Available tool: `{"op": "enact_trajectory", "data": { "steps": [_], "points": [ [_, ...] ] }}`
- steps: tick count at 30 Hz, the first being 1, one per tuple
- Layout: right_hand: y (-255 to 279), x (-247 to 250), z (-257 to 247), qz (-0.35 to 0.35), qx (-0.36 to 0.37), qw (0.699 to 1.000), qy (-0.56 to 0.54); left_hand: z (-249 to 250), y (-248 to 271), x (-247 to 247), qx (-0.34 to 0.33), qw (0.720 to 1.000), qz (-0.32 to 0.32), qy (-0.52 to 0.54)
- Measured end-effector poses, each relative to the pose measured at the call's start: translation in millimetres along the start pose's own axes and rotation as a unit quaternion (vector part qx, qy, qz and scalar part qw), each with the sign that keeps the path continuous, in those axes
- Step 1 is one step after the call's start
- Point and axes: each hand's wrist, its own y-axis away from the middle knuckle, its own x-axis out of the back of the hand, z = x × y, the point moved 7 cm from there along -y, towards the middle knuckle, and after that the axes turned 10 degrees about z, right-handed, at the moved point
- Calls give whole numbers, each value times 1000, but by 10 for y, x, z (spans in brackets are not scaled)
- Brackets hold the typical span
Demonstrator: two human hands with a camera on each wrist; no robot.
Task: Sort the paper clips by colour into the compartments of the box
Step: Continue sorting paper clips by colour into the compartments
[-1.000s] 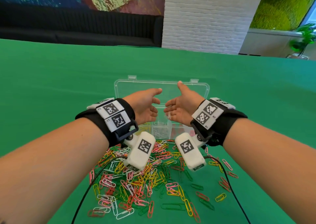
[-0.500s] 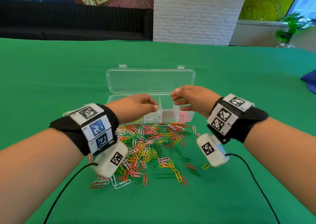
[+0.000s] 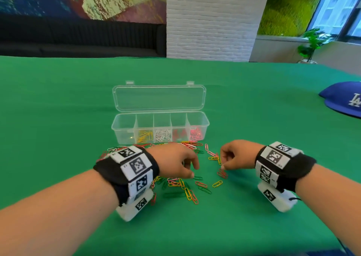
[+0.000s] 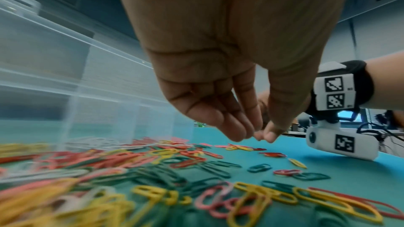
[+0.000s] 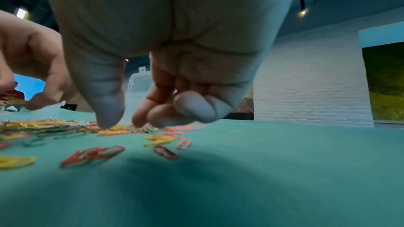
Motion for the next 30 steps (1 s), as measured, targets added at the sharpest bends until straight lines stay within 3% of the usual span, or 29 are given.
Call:
{"op": "enact_trajectory", "data": {
  "steps": [6, 11, 22, 30],
  "points": [
    [-10, -29, 116, 2, -43, 999, 33, 232, -118, -220, -26, 998, -36, -39],
    [-30, -106, 63, 5, -37, 999, 39, 240, -174, -286, -24, 997, -47, -62],
    [-40, -131, -43, -8, 13, 1000, -10, 251, -191, -303, -25, 998, -32, -52],
    [-58, -140, 4, -18, 2, 1000, -22, 237, -207, -276, -28, 998, -2, -56]
  ]
}}
